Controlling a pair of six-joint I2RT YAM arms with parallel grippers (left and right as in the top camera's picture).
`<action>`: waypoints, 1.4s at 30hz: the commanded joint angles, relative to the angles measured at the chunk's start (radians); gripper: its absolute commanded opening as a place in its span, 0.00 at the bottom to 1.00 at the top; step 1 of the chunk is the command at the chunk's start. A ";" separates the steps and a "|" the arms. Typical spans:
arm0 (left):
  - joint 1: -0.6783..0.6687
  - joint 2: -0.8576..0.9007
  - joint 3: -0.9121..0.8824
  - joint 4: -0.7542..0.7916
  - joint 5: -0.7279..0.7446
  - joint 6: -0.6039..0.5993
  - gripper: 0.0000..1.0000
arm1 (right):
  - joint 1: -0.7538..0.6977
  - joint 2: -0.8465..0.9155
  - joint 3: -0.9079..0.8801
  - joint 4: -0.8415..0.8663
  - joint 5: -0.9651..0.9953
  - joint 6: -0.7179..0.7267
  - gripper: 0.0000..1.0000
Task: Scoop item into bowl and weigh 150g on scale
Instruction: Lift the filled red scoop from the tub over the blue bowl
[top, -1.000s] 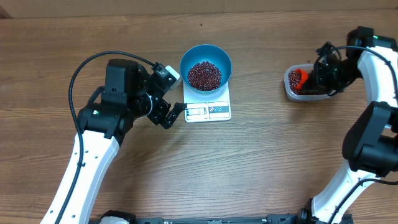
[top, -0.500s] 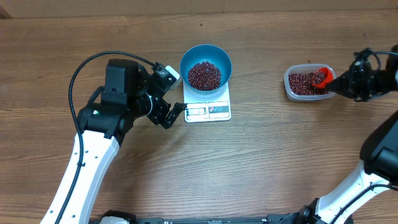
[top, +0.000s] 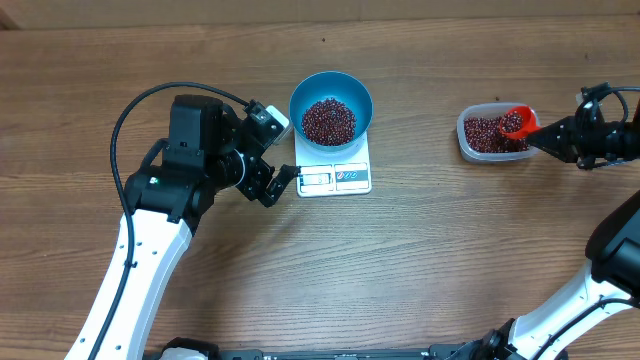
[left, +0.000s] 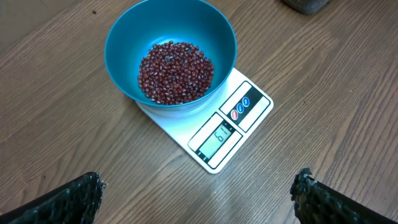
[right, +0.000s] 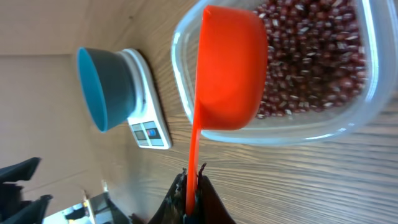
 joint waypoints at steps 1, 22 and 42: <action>0.010 0.002 0.003 -0.001 0.003 -0.007 1.00 | 0.012 0.001 -0.005 -0.032 -0.125 -0.054 0.04; 0.010 0.002 0.003 -0.001 0.003 -0.007 1.00 | 0.357 0.001 0.006 -0.055 -0.352 -0.019 0.04; 0.010 0.002 0.003 -0.002 0.003 -0.007 1.00 | 0.686 0.001 0.165 0.149 -0.136 0.325 0.04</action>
